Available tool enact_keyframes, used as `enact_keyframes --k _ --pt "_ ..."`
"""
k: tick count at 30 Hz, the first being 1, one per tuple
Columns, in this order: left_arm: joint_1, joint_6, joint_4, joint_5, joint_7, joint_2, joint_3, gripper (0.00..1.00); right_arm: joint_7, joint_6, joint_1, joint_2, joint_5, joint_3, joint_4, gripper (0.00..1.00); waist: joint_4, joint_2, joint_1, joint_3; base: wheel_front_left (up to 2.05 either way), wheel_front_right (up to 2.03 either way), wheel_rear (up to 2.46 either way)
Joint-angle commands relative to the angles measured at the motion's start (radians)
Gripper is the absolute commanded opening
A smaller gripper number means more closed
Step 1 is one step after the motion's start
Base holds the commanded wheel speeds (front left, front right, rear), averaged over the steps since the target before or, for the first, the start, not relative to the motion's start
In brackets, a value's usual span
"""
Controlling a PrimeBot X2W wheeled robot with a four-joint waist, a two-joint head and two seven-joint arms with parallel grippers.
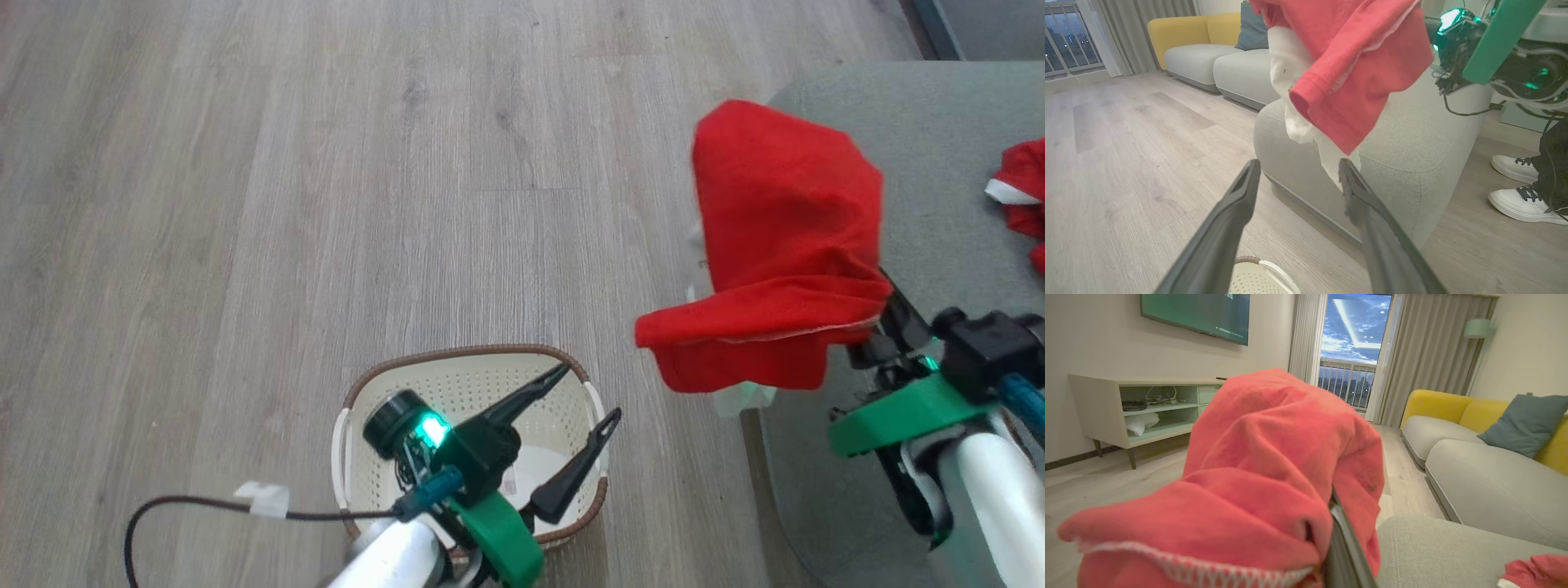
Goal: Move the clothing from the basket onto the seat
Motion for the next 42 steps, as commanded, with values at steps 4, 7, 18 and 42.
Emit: enact_keyframes --k 4,7,18,42 --pt "0.008 -0.001 -0.017 -0.028 -0.005 -0.015 0.017 1.0 -0.007 0.0 0.019 0.014 0.011 -0.047 -0.027 0.0 0.001 0.0 0.0 -0.001 0.0 0.0 0.0" --pt "0.026 -0.001 -0.013 -0.068 -0.005 -0.018 -0.002 1.0 -0.007 0.0 0.044 0.02 0.015 -0.076 -0.011 0.0 0.005 0.0 0.0 -0.003 0.0 0.0 0.0" --pt "0.06 -0.001 -0.011 -0.086 -0.005 -0.009 -0.002 1.0 -0.007 0.0 0.076 0.046 0.023 -0.124 -0.007 0.0 -0.009 0.0 0.0 -0.002 0.0 0.0 0.0" --pt "0.08 -0.001 -0.042 -0.025 -0.005 -0.026 0.041 1.0 -0.007 0.0 0.044 0.033 0.005 -0.142 -0.036 0.0 -0.198 0.0 0.0 0.028 0.0 0.0 0.0"
